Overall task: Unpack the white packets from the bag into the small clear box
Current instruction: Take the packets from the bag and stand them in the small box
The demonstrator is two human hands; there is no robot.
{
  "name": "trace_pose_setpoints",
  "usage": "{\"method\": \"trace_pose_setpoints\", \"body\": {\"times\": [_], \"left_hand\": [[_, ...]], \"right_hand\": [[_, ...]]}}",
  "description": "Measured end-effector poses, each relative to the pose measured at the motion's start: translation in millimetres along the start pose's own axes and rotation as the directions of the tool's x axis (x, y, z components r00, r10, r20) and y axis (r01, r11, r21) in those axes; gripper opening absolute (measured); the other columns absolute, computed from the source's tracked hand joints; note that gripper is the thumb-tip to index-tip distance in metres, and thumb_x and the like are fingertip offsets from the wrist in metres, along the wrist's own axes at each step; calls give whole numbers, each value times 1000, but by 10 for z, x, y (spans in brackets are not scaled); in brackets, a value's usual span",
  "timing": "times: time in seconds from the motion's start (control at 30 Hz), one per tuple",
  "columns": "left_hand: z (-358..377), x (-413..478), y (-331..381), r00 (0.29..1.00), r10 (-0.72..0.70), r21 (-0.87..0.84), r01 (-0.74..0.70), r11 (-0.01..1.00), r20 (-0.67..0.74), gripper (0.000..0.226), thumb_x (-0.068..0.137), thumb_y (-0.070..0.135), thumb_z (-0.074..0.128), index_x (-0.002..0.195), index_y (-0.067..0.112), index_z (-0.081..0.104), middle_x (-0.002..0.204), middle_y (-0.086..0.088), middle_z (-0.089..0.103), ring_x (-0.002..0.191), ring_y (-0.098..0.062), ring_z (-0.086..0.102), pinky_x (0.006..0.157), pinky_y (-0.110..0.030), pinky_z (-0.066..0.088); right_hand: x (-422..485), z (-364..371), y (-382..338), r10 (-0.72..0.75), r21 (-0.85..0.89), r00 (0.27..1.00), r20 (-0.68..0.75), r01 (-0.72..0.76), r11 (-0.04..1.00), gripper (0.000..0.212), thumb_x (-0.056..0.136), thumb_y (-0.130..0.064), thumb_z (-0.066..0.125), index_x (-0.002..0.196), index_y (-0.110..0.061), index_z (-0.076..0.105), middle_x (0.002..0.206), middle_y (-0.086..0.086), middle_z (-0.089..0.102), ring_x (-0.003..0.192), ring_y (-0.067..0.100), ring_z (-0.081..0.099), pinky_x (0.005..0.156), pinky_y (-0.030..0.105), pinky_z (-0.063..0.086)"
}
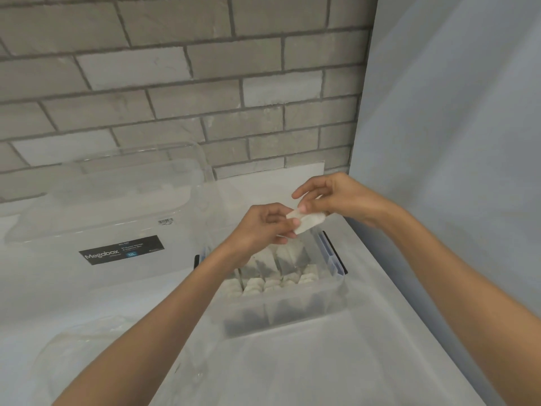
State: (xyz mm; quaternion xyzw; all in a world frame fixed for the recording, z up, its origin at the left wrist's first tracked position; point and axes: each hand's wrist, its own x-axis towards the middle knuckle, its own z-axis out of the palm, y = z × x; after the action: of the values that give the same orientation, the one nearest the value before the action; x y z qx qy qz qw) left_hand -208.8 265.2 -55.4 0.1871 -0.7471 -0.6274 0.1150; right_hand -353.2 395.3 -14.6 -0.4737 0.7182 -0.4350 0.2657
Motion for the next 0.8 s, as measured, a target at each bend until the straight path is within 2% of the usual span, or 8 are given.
{"method": "trace_pose_setpoints", "body": {"times": [0.1,0.17,0.27,0.4,0.47,0.6,0.73,0.8], "left_hand": [[-64,-45,-98,997,-30,-117,21,993,-72,22,83,13,72,101,2,67,87,-14,71,77,-15,71,67,-17,56],[-90,-78,-162,996,-51,-107,44,993,-68,21,82,13,74,99,3,66,90,-16,72,80,-18,72,73,-21,58],[-147,-111,-222,997,-36,138,45,989,-69,19,80,20,77,93,9,68,88,-8,73,81,-15,70,74,-22,57],[-264,-117,-255,994,-17,407,61,911,-112,13,81,16,74,93,18,70,90,1,71,78,-6,63,67,-18,53],[-323,-129,-264,992,-7,446,64,893,-130,12,81,14,72,92,20,70,90,2,70,76,-5,62,66,-18,53],[-418,-193,-237,986,15,449,61,892,-165,13,81,13,71,94,17,71,87,3,71,76,-7,63,63,-17,53],[-487,-251,-215,981,35,434,53,900,-193,13,82,10,69,94,14,71,84,4,70,79,-7,63,67,-22,54],[-503,-272,-222,978,41,432,52,901,-204,13,82,10,69,94,13,71,85,3,70,78,-6,63,66,-21,53]], "right_hand": [[66,19,-26,28,-81,999,-16,-29,996,17,82,-14,74,99,-12,73,83,1,71,74,6,62,67,20,52],[103,64,-36,31,-139,999,10,-29,990,11,81,-13,75,92,-12,75,80,1,71,71,5,61,66,18,51],[172,177,-57,-6,-332,998,68,28,943,8,79,-12,76,86,-16,76,75,-2,71,64,4,58,58,8,44],[298,374,-37,34,-556,979,199,84,827,8,79,-11,73,84,-16,77,67,-8,66,61,1,55,57,13,42],[369,476,-7,73,-601,962,261,103,793,9,80,-8,72,86,-14,77,66,-11,63,67,3,56,62,17,46],[503,634,81,140,-644,926,349,129,754,11,79,-8,73,87,-15,77,79,-2,69,83,14,62,81,33,54],[581,777,179,144,-648,924,355,132,750,12,80,-8,73,90,-14,77,80,-3,65,88,15,61,85,32,53],[608,837,226,132,-650,934,333,126,750,11,79,-8,73,88,-15,77,83,-1,67,87,15,62,87,37,54]]}}
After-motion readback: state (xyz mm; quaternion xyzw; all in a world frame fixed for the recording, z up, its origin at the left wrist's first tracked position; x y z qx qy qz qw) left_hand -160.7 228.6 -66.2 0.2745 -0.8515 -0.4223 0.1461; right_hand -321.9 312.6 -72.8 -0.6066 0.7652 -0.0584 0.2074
